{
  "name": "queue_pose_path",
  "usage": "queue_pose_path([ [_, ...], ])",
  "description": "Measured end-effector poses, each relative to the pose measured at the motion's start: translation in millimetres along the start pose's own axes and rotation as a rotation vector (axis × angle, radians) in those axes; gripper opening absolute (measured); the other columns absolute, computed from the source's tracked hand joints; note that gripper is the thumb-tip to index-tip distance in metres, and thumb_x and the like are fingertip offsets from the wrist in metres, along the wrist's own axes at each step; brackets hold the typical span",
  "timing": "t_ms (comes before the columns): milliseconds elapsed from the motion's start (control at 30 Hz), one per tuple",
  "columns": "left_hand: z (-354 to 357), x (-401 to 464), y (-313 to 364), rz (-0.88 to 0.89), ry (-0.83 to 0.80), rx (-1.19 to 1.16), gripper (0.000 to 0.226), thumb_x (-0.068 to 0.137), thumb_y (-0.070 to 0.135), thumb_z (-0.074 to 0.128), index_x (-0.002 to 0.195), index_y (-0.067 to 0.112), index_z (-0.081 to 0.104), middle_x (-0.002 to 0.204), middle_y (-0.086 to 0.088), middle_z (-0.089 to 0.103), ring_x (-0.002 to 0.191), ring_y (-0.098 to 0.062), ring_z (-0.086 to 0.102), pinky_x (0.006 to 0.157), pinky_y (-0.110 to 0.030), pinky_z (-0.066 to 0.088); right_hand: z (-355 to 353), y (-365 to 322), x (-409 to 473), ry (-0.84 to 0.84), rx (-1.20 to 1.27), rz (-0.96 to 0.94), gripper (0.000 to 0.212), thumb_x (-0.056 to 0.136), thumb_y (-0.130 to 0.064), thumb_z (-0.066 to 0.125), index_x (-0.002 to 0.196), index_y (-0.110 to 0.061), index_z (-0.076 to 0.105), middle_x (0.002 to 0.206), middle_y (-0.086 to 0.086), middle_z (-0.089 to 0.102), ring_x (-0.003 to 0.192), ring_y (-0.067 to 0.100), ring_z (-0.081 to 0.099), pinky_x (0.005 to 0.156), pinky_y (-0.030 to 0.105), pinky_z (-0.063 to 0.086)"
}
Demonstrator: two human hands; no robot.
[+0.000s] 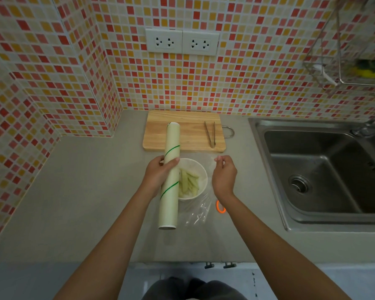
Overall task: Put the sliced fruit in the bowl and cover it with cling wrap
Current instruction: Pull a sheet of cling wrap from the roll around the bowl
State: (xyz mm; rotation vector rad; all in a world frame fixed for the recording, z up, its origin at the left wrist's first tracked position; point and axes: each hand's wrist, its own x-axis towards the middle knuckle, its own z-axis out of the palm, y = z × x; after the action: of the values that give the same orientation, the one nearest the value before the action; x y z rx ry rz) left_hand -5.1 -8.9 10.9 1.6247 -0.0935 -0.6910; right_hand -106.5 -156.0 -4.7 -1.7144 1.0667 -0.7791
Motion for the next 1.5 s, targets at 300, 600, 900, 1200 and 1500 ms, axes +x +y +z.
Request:
queue_pose_path([
  [300, -2.1, 1.1, -5.9, 0.007, 0.074, 0.076, 0.050, 0.068, 0.037, 0.084, 0.105, 0.008, 0.066, 0.093, -0.009, 0.070, 0.077, -0.023, 0.069, 0.063, -0.033, 0.057, -4.6, 6.5, 2.3, -0.004, -0.037, -0.015, 0.024, 0.100, -0.017, 0.042, 0.094, -0.003, 0.061, 0.072, -0.003, 0.056, 0.055, 0.004, 0.045, 0.062, 0.024, 0.036],
  [600, -12.5, 2.4, -7.5, 0.007, 0.067, 0.155, 0.057, 0.074, 0.039, 0.079, 0.115, 0.008, 0.055, 0.103, -0.009, 0.066, 0.086, -0.026, 0.067, 0.079, -0.043, 0.057, -5.6, 13.8, 11.7, -0.030, -0.053, -0.011, 0.023, 0.099, -0.015, 0.042, 0.093, -0.004, 0.061, 0.055, -0.007, 0.043, 0.047, 0.008, 0.038, 0.052, 0.026, 0.030],
  [900, -23.1, 13.7, -2.7, 0.000, 0.092, 0.130, 0.028, 0.080, 0.033, 0.059, 0.098, 0.012, 0.059, 0.105, -0.024, 0.066, 0.080, -0.029, 0.064, 0.080, -0.053, 0.056, -6.8, 18.5, 23.3, -0.023, -0.084, 0.013, 0.020, 0.098, -0.011, 0.042, 0.096, -0.006, 0.061, 0.058, -0.009, 0.045, 0.050, 0.007, 0.040, 0.059, 0.028, 0.036],
  [1200, -18.8, 25.0, 5.2, 0.065, 0.118, 0.199, 0.039, 0.075, 0.027, 0.078, 0.105, 0.012, 0.060, 0.101, -0.013, 0.066, 0.086, -0.029, 0.066, 0.079, -0.049, 0.059, -3.6, 10.9, 37.9, -0.008, -0.138, -0.007, 0.021, 0.098, -0.012, 0.041, 0.096, -0.006, 0.061, 0.065, -0.001, 0.052, 0.052, 0.010, 0.043, 0.058, 0.027, 0.036],
  [1500, -24.6, 28.3, -17.5, 0.098, 0.214, 0.354, 0.052, 0.075, 0.034, 0.078, 0.114, 0.011, 0.052, 0.104, -0.001, 0.058, 0.088, -0.018, 0.060, 0.064, -0.027, 0.044, 1.2, 28.5, 33.1, -0.066, -0.216, 0.048, 0.021, 0.098, -0.011, 0.040, 0.100, -0.006, 0.060, 0.076, 0.007, 0.059, 0.069, 0.024, 0.055, 0.063, 0.034, 0.044],
])
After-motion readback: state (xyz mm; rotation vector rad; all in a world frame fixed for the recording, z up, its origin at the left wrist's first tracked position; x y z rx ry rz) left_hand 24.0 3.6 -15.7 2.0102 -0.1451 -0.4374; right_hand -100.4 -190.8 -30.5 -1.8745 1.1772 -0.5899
